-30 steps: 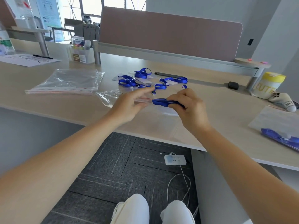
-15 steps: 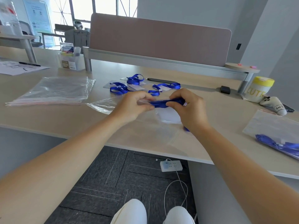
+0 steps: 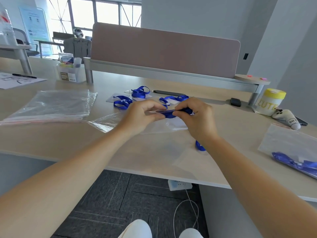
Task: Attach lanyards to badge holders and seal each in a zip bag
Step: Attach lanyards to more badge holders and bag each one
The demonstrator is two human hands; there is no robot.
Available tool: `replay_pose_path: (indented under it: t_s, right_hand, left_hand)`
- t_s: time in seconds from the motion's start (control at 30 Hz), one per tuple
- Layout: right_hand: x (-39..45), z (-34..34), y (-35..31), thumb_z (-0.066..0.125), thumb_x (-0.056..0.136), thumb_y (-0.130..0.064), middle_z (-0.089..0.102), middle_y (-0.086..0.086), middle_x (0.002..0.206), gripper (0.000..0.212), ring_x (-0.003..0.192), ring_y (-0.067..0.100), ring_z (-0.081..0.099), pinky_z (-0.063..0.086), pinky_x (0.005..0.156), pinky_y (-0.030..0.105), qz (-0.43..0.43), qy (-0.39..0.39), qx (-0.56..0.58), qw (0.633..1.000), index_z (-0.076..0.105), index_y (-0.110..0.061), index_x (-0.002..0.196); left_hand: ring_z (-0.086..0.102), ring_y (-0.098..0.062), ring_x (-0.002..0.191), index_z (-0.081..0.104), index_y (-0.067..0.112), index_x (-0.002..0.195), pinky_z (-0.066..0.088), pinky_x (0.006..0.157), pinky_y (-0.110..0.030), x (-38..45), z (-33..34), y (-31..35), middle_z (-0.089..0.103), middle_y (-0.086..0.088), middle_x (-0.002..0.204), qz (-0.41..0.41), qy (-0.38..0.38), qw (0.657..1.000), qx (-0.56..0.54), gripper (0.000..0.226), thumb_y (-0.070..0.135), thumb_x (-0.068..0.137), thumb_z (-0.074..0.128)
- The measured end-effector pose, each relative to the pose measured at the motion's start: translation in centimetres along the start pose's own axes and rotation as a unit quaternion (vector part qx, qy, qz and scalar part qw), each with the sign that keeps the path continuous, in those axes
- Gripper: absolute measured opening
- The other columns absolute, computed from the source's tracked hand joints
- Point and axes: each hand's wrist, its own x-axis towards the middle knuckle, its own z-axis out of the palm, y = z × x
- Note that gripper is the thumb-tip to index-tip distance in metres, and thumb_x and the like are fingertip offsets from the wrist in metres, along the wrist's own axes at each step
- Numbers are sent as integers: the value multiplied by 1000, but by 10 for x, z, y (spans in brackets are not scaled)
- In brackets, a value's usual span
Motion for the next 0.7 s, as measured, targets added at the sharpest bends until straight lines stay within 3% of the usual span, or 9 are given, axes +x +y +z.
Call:
replay_pose_path:
  t_s: [0.13,0.3,0.37,0.47,0.6,0.7]
  right_hand:
    - [2,7,-2,65,74,4,54,-17,68,9,65,-15,52,39,64,4,12,-12,12,1000,70,0,79]
    - [5,10,-5,65,75,3,56,-2,76,8,65,-2,50,39,66,6,-6,4,-9,1000,71,1,80]
    - [6,7,-5,64,75,5,55,-1,77,9,66,-3,48,38,66,6,-13,-1,-20,1000,71,2,79]
    - [11,5,-6,62,77,4,55,-2,75,9,65,-1,48,38,64,8,8,-20,-30,999,71,2,81]
    - [12,10,-8,59,80,3,57,-4,70,12,65,2,50,38,64,10,23,-19,-4,1000,71,3,83]
    - [11,13,-8,57,83,1,63,2,73,14,77,18,53,41,69,21,27,-17,13,999,71,3,86]
  left_hand:
    - [59,16,72,62,27,92,48,79,-6,0,0,-1,63,16,83,2,-3,1000,-24,37,-6,76,63]
    - [63,7,64,66,24,83,51,68,-10,5,-4,0,68,21,67,-13,25,998,-61,31,-6,78,61]
    - [64,1,64,65,26,72,52,72,-19,7,-7,-2,69,18,61,-22,52,996,-74,30,-4,78,62]
    - [63,-19,75,66,22,71,49,80,-34,10,-7,-6,67,7,70,-39,77,993,-85,27,-3,79,61]
    - [64,3,65,66,23,80,53,70,-19,10,-3,-4,68,19,59,-43,40,992,-107,28,-5,79,60]
    - [62,10,63,63,23,81,51,62,-11,12,0,-3,67,24,57,-56,19,992,-111,29,-6,80,58]
